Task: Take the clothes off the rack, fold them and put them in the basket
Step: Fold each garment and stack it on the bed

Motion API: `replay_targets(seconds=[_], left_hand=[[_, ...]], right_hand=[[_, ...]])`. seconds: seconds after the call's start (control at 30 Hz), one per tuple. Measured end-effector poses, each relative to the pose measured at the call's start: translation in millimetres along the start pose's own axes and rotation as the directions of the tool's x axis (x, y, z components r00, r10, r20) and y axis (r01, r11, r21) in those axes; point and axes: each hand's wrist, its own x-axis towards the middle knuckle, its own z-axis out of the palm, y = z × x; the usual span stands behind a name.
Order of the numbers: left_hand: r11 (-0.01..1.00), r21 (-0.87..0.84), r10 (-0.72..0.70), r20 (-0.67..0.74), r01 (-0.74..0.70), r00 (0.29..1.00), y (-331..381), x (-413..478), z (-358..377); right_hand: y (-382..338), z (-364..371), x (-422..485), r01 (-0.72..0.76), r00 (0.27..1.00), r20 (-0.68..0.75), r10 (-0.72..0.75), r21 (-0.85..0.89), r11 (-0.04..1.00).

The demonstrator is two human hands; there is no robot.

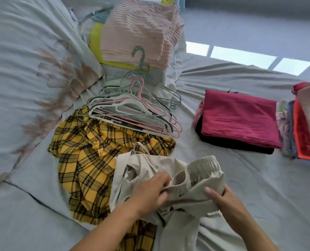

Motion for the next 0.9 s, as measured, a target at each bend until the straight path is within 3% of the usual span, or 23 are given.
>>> replay_targets(seconds=[0.07, 0.13, 0.27, 0.43, 0.53, 0.6, 0.7, 0.8, 0.87, 0.9], left_hand=[[0.999, -0.031, -0.029, 0.065, 0.031, 0.997, 13, -12, 0], [0.995, -0.075, -0.053, 0.134, 0.063, 0.990, 26, -26, 6], [0.999, -0.009, -0.047, 0.203, 0.049, 0.978, 52, -60, 33], [0.999, -0.037, 0.028, 0.137, -0.023, 0.990, 124, -105, 43], [0.995, -0.096, 0.044, 0.110, -0.033, 0.993, 169, -133, 16], [0.997, -0.019, 0.083, 0.127, -0.081, 0.988, 200, -152, -8], [0.974, 0.115, 0.185, 0.098, -0.195, 0.978, 260, -181, -43], [0.923, 0.256, 0.284, 0.047, -0.287, 0.958, 317, -212, -70], [0.896, 0.340, 0.291, 0.035, -0.285, 0.956, 346, -235, -83], [0.885, 0.376, 0.282, 0.037, -0.275, 0.959, 358, -246, -90]], right_hand=[[-12, -7, -21, 0.059, 0.990, -0.136, -0.049, 0.066, 0.996], [-26, -21, -48, 0.126, 0.978, -0.183, -0.100, 0.139, 0.982], [-55, -51, -122, 0.252, 0.966, -0.109, -0.233, 0.224, 0.941], [-68, -112, -221, 0.345, 0.938, -0.087, -0.335, 0.151, 0.926], [-60, -158, -267, 0.347, 0.916, -0.211, -0.341, -0.009, 0.938], [-51, -178, -294, 0.314, 0.915, -0.256, -0.313, -0.036, 0.949], [-42, -187, -326, 0.290, 0.935, -0.244, -0.258, 0.103, 0.951], [-51, -178, -362, 0.264, 0.965, -0.062, -0.257, 0.187, 0.946], [-61, -172, -382, 0.266, 0.962, 0.031, -0.272, 0.124, 0.956], [-68, -172, -391, 0.299, 0.954, 0.009, -0.300, 0.062, 0.952]])
